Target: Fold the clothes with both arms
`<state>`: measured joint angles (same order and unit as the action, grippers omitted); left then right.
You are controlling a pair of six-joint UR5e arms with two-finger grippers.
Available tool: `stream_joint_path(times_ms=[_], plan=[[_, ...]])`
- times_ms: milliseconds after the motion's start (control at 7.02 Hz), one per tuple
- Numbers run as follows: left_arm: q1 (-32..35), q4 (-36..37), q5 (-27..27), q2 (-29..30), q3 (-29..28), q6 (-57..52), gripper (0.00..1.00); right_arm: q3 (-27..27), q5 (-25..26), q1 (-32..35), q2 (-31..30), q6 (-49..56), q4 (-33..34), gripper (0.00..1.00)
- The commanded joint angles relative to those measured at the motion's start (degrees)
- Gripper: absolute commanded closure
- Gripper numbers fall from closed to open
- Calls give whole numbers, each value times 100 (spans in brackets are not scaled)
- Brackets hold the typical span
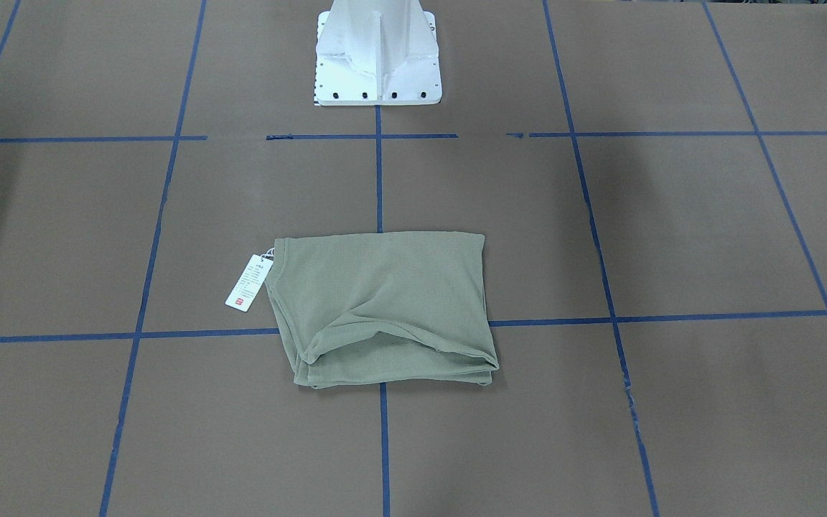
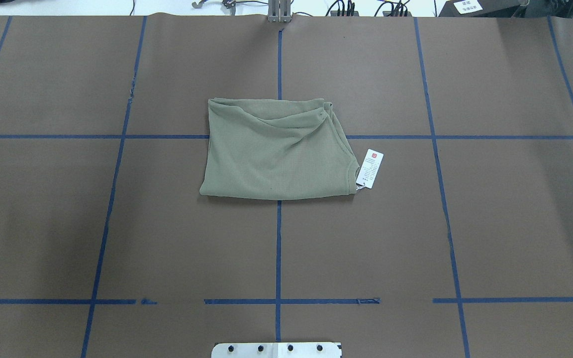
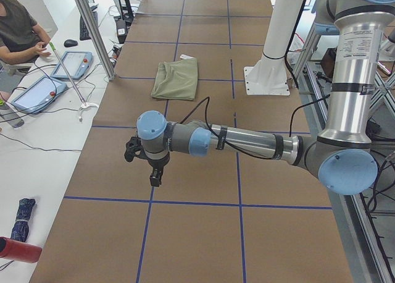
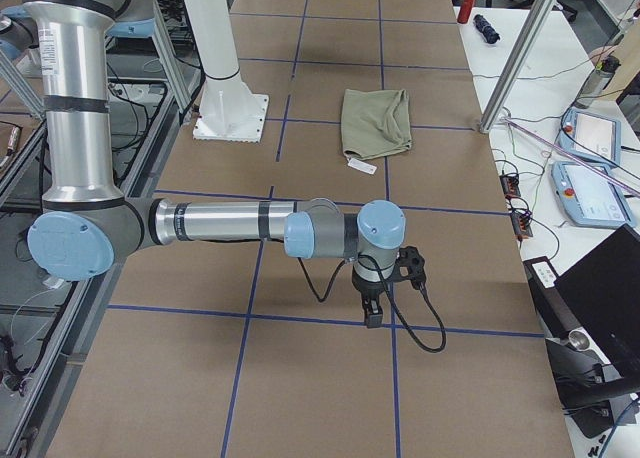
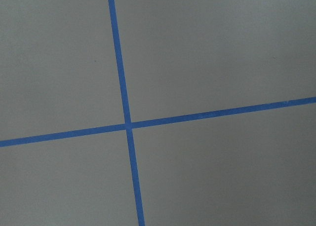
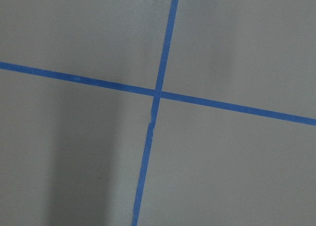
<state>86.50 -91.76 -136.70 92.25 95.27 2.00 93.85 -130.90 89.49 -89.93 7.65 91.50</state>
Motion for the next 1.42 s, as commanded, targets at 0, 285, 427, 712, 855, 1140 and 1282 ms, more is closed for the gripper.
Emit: stream_joint_path(times_ms=[0,285,427,712,855,1140,1282], plan=[[-37,105,55,-119,18,37,0,2,-40,-1,11,0,-27,0],[-55,745,55,-93,53,37,0,37,-128,-1,11,-9,-45,0],[-63,756,64,-128,53,37,0,37,-137,-1,2,-9,-45,0],[-63,756,178,-102,62,28,0,37,-181,-1,2,-9,-54,0],[-63,764,187,-137,62,28,0,37,-207,-1,-24,-9,-62,0],[-72,800,187,-146,105,19,0,37,-216,-1,2,-9,-62,0],[-72,808,187,-155,106,11,0,37,-260,-1,2,-9,-62,0]])
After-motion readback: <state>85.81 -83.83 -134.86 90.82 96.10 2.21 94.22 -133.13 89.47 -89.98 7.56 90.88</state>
